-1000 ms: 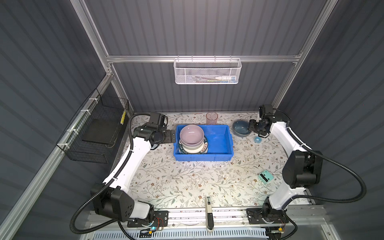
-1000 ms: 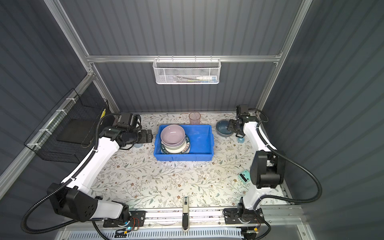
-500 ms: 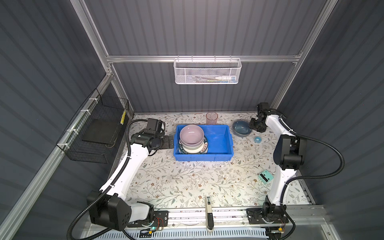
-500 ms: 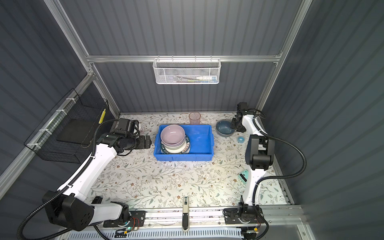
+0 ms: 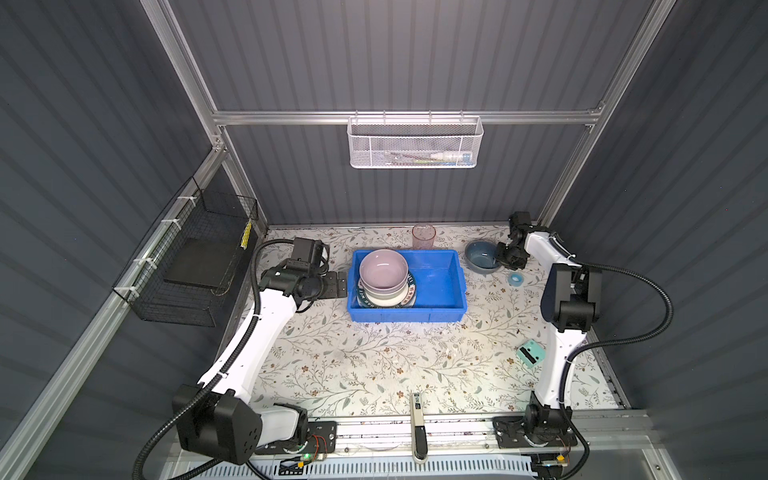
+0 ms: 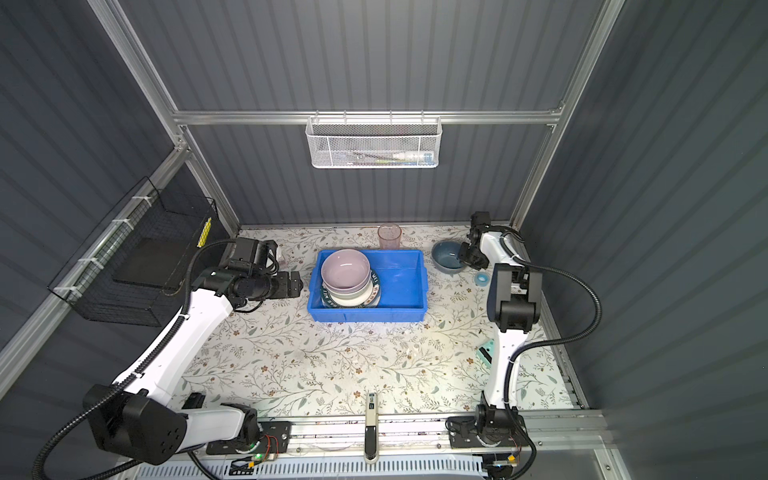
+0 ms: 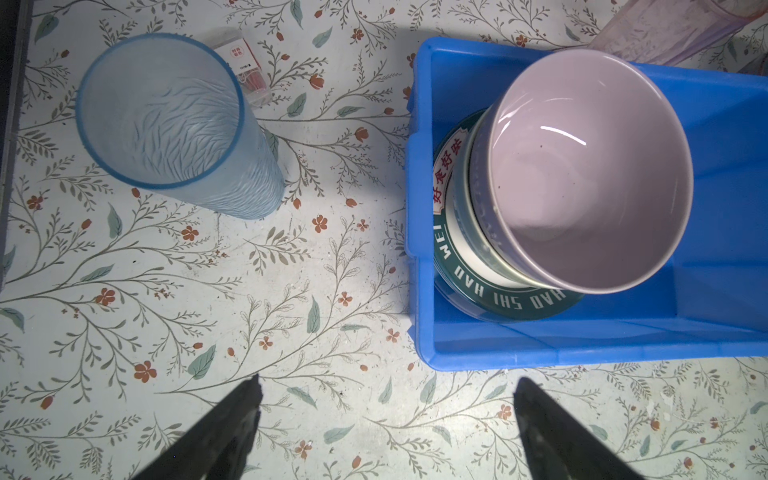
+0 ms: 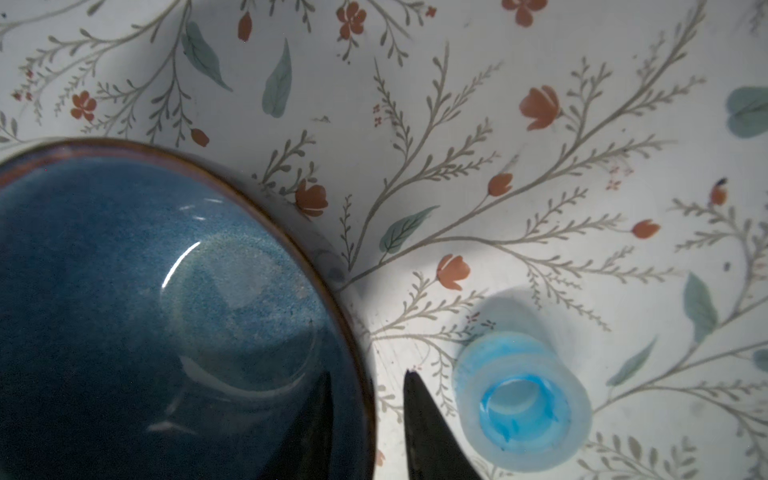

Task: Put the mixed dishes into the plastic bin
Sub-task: 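Pinch the rim of the dark blue bowl with the right gripper, then lift the dark blue bowl with the right gripper over the bin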

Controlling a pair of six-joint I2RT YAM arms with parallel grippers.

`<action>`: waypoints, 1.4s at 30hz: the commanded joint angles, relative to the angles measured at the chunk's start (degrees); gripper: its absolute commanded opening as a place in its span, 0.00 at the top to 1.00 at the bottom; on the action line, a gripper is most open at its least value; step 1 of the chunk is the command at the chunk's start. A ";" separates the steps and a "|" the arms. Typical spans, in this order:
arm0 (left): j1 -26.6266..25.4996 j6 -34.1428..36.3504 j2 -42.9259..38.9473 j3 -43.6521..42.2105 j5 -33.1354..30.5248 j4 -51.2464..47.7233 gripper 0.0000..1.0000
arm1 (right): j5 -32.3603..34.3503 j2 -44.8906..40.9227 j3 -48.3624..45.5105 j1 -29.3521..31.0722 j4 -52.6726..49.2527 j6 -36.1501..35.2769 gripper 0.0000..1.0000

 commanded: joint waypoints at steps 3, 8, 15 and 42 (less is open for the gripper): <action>0.33 1.15 -2.36 -1.25 0.64 -0.77 0.04 | -0.60 1.14 2.04 -0.09 -1.10 -0.11 0.78; 0.33 1.04 -3.50 -1.67 0.68 -0.68 0.04 | -1.14 1.27 2.38 -0.15 -1.96 -0.46 0.86; 0.33 1.04 -3.92 -1.61 0.81 -0.94 0.04 | -2.13 -0.15 2.38 -0.18 -2.58 -0.87 0.96; 0.33 1.06 -4.65 -2.70 0.94 -0.15 0.03 | -6.99 -19.59 1.75 0.01 -7.96 -3.09 1.00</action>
